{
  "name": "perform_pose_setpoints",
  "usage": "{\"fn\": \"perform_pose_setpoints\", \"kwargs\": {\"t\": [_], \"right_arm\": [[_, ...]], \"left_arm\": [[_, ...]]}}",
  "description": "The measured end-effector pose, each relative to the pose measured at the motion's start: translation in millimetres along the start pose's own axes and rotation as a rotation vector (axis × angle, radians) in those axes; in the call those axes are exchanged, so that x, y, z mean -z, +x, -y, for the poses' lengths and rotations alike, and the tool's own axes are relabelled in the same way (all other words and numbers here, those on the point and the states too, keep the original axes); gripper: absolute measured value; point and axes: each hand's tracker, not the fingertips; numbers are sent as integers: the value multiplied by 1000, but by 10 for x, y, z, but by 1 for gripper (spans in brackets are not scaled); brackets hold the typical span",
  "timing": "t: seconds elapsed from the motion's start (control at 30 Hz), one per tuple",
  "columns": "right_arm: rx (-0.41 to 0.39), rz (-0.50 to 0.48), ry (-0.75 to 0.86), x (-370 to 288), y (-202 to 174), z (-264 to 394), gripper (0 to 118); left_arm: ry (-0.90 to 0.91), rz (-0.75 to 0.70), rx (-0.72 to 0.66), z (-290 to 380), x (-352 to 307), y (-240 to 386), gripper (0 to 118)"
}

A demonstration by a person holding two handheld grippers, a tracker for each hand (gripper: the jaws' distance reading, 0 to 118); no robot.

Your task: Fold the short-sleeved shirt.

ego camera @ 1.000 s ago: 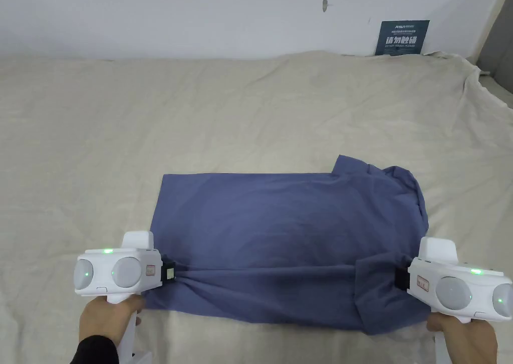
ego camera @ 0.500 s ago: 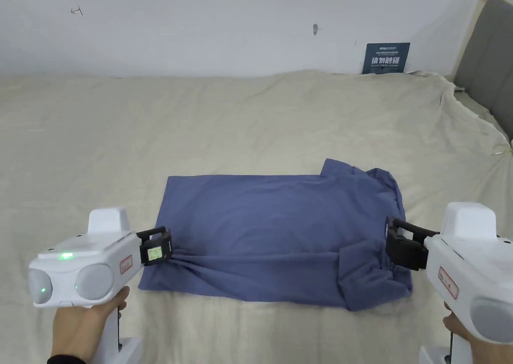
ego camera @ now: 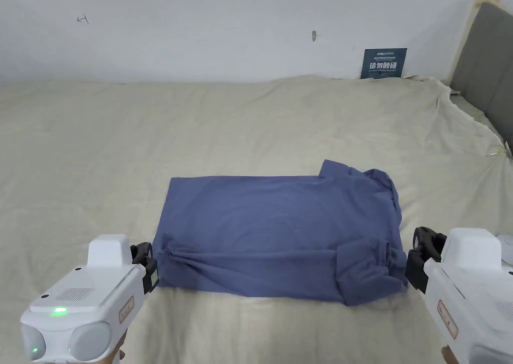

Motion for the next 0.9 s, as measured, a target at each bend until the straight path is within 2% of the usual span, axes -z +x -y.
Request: {"fn": "perform_pose_setpoints", "kwargs": {"t": [0.2,0.37,0.4,0.43,0.47,0.5,0.53,0.57,0.77,0.8,0.87,0.9], "right_arm": [[14,-1,-10,82,33,-38,0],[32,3,-35,223,43,-21,0],[35,2,-43,254,47,-15,0],[37,2,-48,284,48,-7,0],[36,4,-55,318,44,5,0],[34,5,-65,354,39,18,0],[33,7,-73,385,41,30,0],[33,9,-80,418,46,47,0],[72,29,-130,606,126,126,0],[73,36,-136,638,141,137,0],[81,43,-150,696,179,161,0],[88,47,-161,721,204,183,0]], "left_arm": [[-64,1,-4,-122,278,-77,0],[-265,-32,-70,-140,888,-260,7],[-290,-36,-75,-119,1014,-300,15],[-337,-48,-84,-98,1123,-309,30],[-390,-67,-103,-68,1261,-341,50],[-447,-81,-118,-33,1399,-374,76],[-470,-87,-135,6,1488,-403,86],[-487,-85,-144,63,1580,-423,89],[-592,-137,-92,309,2000,-487,85],[-604,-138,-85,352,2036,-485,77],[-603,-130,-92,376,2010,-462,72],[-594,-129,-88,341,1976,-442,58]]}}
